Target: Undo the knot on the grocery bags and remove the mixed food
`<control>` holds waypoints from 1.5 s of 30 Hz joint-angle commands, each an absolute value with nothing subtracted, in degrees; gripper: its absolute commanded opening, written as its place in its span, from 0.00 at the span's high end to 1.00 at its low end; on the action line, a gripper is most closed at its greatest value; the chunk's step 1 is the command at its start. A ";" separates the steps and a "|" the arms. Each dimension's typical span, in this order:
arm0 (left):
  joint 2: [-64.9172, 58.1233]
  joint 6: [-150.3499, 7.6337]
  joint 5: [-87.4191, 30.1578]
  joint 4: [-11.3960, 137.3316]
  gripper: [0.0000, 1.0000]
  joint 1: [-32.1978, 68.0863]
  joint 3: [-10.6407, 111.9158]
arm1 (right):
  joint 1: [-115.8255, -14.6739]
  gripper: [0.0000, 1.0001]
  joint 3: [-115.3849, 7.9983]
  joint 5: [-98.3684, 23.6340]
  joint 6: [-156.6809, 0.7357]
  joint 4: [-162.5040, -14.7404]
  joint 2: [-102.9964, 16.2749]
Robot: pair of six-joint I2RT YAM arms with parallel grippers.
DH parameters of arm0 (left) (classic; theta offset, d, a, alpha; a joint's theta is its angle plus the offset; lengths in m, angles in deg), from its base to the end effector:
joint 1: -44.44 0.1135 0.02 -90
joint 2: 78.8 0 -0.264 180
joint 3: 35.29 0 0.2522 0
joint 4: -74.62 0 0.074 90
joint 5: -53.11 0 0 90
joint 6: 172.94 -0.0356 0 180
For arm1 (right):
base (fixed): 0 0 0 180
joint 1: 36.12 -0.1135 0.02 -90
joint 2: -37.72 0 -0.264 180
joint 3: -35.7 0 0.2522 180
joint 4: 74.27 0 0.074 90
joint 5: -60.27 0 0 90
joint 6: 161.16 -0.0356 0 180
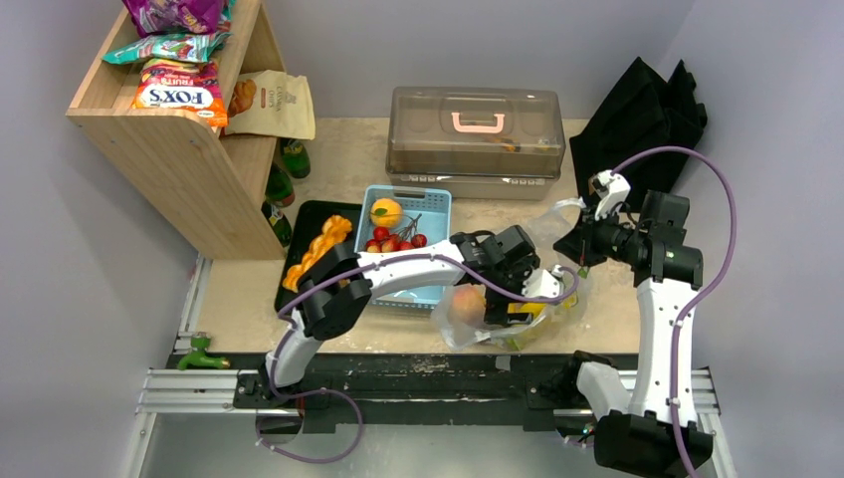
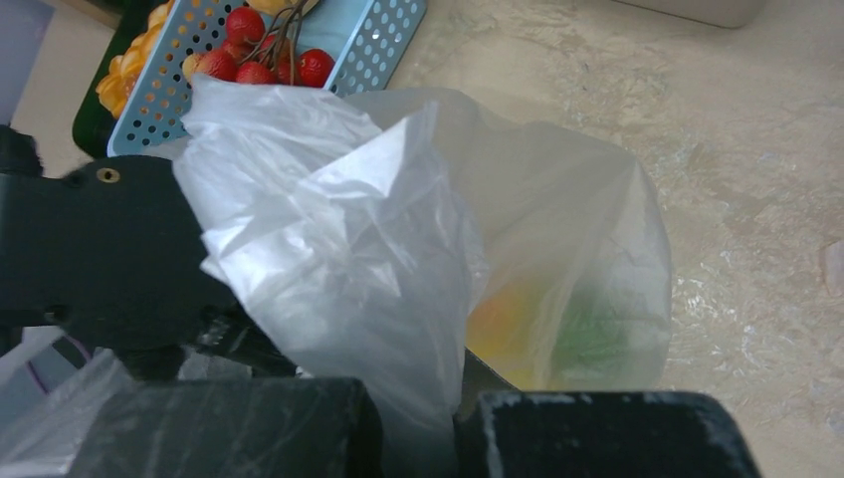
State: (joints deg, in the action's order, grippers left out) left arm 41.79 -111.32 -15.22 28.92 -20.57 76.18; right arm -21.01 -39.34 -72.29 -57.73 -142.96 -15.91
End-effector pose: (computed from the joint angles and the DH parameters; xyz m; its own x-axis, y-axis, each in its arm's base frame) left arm 0.1846 -0.4271 0.2133 0.1393 0.7467 -0.6504 0.9843 -0.1764 0.0083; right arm 0.1668 -0.0201 0.3445 -0.6316 -0.0067 -0.7753 -0.4089 0.8525 0.3258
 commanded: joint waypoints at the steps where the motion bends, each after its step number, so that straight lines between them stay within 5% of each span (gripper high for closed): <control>1: 44.70 -109.31 -19.22 30.32 0.00 -20.77 77.79 | -21.07 1.00 -41.16 -71.59 -58.14 -142.28 -14.93; 8: 41.20 -111.90 -23.60 30.95 0.10 -18.01 69.61 | -21.03 1.00 -40.53 -69.66 -57.71 -142.09 -14.19; 14: 38.45 -110.43 -18.36 29.63 0.52 -17.42 71.96 | -21.09 1.00 -40.11 -69.28 -57.89 -141.55 -14.11; 22: 26.88 -104.46 -16.46 35.72 0.85 -17.62 71.71 | -21.09 1.00 -39.89 -69.54 -57.89 -141.31 -13.84; 29: 14.12 -98.97 -13.60 36.33 0.87 -15.49 70.03 | -21.09 1.00 -39.30 -69.89 -58.40 -140.27 -14.20; 35: 4.64 -94.16 -14.53 32.90 0.83 -0.67 61.96 | -21.09 1.00 -38.79 -70.05 -59.01 -139.33 -14.36; 45: 15.76 -103.72 -19.21 31.81 0.76 9.37 56.89 | -21.06 1.00 -38.49 -69.82 -59.12 -139.27 -14.85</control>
